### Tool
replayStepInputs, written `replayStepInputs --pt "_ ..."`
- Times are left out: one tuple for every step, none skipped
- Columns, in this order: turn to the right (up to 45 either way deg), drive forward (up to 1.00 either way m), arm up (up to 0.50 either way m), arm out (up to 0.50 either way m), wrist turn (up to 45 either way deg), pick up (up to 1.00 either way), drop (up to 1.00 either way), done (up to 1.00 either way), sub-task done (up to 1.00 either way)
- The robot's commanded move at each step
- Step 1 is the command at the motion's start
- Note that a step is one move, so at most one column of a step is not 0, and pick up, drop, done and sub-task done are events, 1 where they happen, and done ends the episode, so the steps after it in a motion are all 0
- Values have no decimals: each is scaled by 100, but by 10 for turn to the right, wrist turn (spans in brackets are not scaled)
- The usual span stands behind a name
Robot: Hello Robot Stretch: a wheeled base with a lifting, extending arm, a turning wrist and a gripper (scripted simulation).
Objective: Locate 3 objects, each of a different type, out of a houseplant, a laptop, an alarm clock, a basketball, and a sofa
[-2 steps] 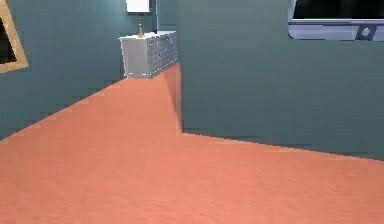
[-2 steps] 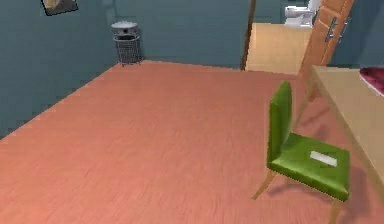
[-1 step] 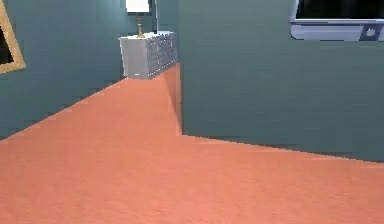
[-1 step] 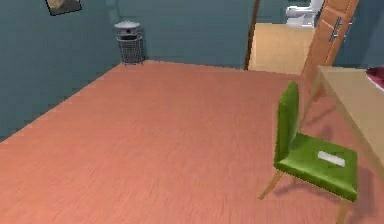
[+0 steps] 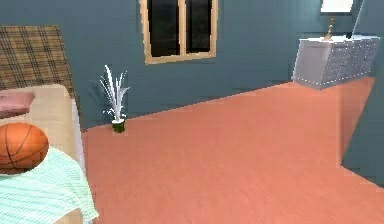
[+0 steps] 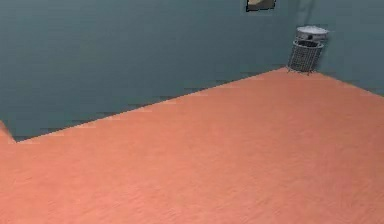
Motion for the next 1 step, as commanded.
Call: replayStepInputs --pt "-420 0 0 0 0 0 0 0 0"
